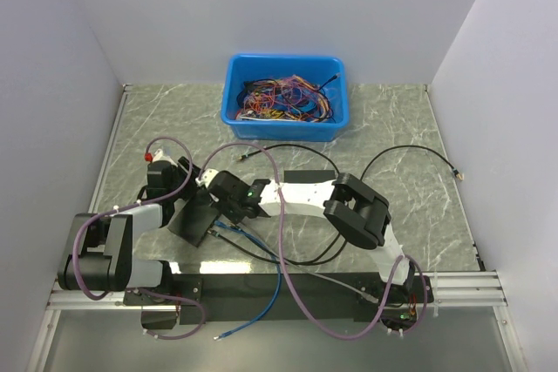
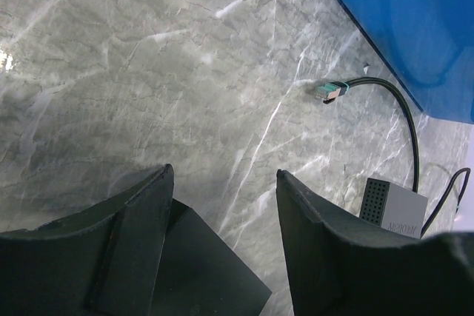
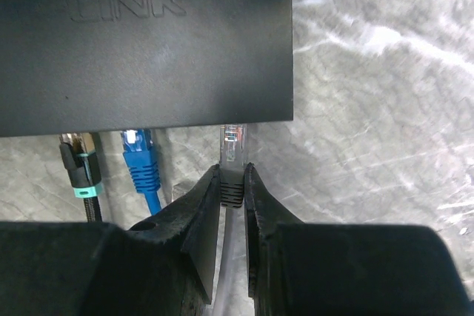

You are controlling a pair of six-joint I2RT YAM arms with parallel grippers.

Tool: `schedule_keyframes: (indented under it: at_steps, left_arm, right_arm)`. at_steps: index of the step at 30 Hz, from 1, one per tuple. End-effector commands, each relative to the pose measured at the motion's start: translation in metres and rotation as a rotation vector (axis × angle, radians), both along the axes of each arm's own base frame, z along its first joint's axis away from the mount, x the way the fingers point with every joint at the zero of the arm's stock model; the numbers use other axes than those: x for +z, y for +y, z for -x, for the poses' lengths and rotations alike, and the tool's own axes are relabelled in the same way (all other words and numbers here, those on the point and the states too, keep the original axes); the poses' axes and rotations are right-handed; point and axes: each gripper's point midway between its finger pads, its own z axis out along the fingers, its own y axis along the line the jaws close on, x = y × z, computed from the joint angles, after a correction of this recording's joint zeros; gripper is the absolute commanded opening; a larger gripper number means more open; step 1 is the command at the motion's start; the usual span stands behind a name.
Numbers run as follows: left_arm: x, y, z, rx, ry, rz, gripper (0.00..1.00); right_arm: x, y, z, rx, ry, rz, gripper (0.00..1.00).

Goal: Insert the plug into the switch port

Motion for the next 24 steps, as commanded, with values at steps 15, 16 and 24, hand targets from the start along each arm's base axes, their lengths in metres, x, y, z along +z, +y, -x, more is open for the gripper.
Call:
schedule_keyframes:
  at_steps: [15,16,24]
  left_arm:
    - [0.011,-0.012,-0.002,-0.054,-0.045,0.036,0.63]
    - [0.011,-0.012,-0.002,-0.054,-0.045,0.036,0.63]
    - [0.009,-0.013,-0.001,-0.060,-0.038,0.040,0.63]
  right_arm:
    - [0.006,0.022,-0.008,0.011,-0.005,-0.039,0.00]
    - [0.004,0.023,-0.007,0.012,-0.002,-0.038,0.00]
    - [0.010,0.024,-0.012,-0.005,-0.012,-0.060,0.00]
